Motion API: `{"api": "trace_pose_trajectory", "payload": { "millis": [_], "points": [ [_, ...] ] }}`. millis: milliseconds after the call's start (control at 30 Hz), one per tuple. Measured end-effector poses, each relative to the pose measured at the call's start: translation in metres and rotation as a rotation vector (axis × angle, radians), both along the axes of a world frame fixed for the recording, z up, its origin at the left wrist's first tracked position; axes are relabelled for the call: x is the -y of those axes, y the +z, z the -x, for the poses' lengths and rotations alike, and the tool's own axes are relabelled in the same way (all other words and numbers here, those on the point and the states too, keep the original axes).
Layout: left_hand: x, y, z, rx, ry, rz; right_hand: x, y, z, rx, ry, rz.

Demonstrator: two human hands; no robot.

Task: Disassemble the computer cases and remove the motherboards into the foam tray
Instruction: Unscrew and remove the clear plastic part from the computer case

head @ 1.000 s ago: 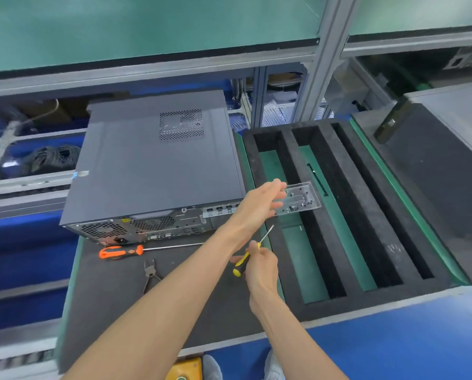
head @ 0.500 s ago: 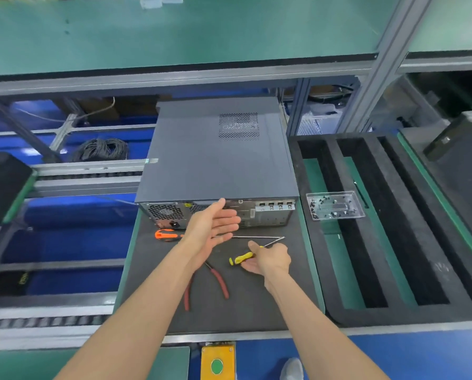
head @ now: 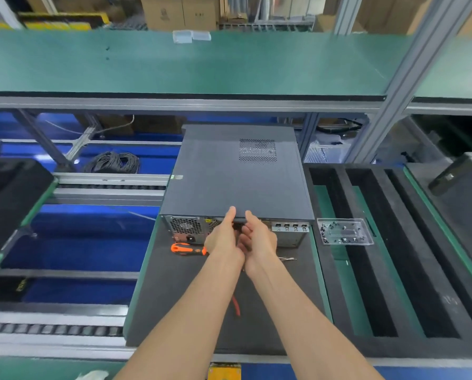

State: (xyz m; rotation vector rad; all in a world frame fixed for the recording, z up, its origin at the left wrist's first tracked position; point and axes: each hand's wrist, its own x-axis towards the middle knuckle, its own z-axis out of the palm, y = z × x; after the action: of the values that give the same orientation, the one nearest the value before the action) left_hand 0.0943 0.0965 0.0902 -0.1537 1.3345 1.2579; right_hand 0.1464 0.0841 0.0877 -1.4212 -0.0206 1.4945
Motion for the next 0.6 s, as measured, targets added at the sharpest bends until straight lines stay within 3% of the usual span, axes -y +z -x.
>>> {"api": "trace_pose_trajectory", "payload": {
  "millis": [300,433,600],
  "points": [
    [-0.001,-0.007,-0.001,-0.130,-0.008,0.009,-0.005,0.002,0.003,0.050,0.046,0.000],
    [0.011,-0.009,-0.003,-0.214,-0.016,-0.015,0.002,-0.011,0.005,0.174,0.076,-0.027],
    [0.025,-0.006,0.008,-0.288,-0.010,-0.106,0.013,-0.013,0.009,0.033,-0.023,-0.173]
  ]
}}
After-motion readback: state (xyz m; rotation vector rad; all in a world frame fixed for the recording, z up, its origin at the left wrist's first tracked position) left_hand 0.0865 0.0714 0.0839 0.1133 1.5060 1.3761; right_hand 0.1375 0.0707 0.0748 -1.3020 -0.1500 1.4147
